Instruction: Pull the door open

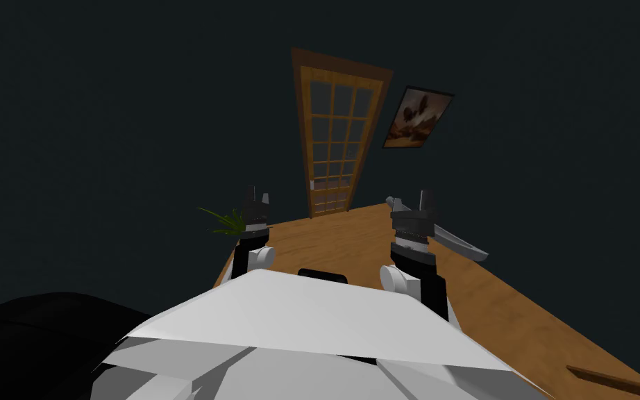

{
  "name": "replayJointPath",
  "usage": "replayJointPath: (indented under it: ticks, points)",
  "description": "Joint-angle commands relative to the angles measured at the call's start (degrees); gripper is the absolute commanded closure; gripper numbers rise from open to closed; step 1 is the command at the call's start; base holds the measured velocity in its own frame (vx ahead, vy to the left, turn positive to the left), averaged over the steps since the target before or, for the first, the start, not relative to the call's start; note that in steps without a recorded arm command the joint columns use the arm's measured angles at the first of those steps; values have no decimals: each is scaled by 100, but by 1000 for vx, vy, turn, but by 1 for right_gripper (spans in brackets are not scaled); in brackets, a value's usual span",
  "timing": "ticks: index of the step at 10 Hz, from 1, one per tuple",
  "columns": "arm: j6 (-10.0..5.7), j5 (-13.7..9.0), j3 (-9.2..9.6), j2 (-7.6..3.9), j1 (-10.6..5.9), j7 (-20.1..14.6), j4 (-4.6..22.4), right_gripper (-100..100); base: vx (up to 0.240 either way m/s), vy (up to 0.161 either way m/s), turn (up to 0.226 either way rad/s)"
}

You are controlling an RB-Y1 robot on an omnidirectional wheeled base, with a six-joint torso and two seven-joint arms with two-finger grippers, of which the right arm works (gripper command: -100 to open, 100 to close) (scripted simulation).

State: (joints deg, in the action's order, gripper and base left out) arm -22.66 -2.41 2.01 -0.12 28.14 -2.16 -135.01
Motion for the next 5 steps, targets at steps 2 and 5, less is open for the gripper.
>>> replayJointPath:
  ticks: [2, 5]
  points:
    - [-93, 102, -95, -90, -70, 248, 290, -100, 66, 41, 93]
    - [-201, 221, -206, -175, -153, 539, 629, -100, 136, 52, 64]
